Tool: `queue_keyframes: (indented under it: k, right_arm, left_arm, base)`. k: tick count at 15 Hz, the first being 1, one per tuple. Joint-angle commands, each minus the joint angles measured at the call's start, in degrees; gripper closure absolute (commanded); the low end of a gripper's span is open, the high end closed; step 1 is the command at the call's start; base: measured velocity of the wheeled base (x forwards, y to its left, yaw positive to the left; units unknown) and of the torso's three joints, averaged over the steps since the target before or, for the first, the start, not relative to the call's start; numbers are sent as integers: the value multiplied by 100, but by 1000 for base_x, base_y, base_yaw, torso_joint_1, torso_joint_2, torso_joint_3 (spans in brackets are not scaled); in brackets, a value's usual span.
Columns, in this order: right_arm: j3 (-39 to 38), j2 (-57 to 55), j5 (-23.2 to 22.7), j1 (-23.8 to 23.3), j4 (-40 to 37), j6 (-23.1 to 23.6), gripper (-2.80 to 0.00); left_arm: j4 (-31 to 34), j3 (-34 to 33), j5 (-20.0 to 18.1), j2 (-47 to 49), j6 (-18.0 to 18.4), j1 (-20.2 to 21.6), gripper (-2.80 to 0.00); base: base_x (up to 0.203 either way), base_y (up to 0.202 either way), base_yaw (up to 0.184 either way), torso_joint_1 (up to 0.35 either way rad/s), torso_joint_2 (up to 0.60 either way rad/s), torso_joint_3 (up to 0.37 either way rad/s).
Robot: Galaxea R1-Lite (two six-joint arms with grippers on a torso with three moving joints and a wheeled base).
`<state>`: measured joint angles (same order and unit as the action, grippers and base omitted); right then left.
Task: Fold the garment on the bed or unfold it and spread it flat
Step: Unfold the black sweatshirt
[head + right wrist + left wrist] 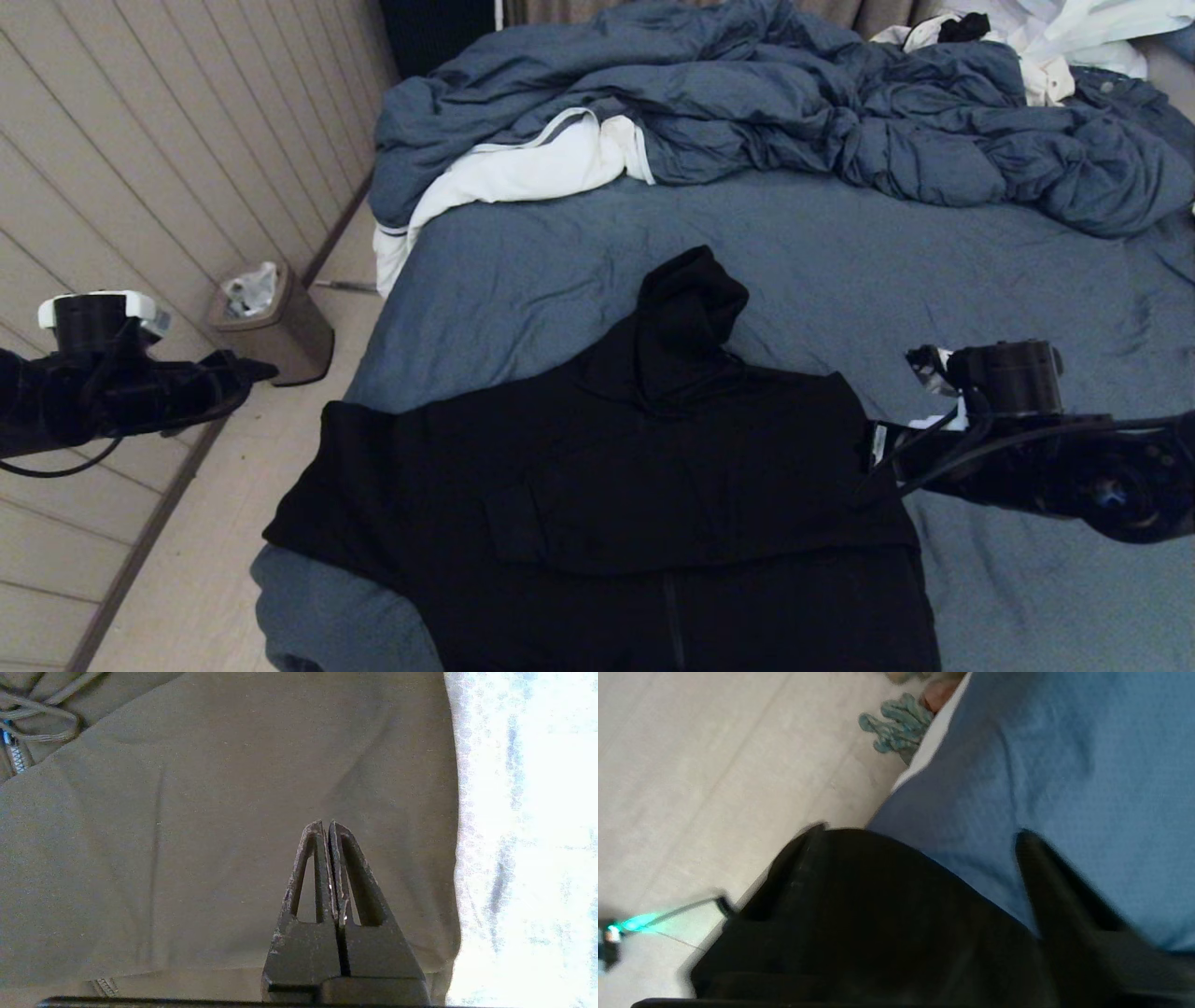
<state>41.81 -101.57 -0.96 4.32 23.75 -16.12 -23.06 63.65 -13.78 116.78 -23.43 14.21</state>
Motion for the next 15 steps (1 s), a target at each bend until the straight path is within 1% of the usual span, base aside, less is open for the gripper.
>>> queue_keyframes:
  k: [1,4,6,7,9,10,13,15]
  right_arm:
    - [2,-3,0,-1,16,-14,0]
    - [11,-21,-18,16,16,-14,0]
    - [3,-29,-21,176,15,-24,0]
    - [8,-28,-20,283,8,-47,0]
    - [68,-1,7,599,1,-73,0]
    - [130,4,26,743,-8,-77,0]
    - [661,-61,326,1621,-239,-63,0]
    - [1342,-195,682,2306,-929,-60,0]
  left_arm:
    - [30,-59,-10,-211,-47,-265,0]
    - [191,-292,-2,-735,-183,-751,0]
    - [512,-622,-52,-1261,-223,-1095,0]
    - [579,-754,-69,-1374,-286,-1353,0]
    - [643,-849,-80,-1437,-577,-1745,0]
    - [629,-888,-75,-1445,-705,-1845,0]
    - [485,-1155,-102,-1399,-724,-1852,0]
    - [158,-1398,-195,-1488,-731,-1851,0]
  base:
    - [0,0,0,0,0,0]
    - [0,0,0,0,0,0]
    - [0,0,0,0,0,0]
    - [0,0,0,0,0,0]
    - [0,0,0,0,0,0]
    - [0,0,0,0,0,0]
    - [0,0,0,0,0,0]
    - [0,0,0,0,0,0]
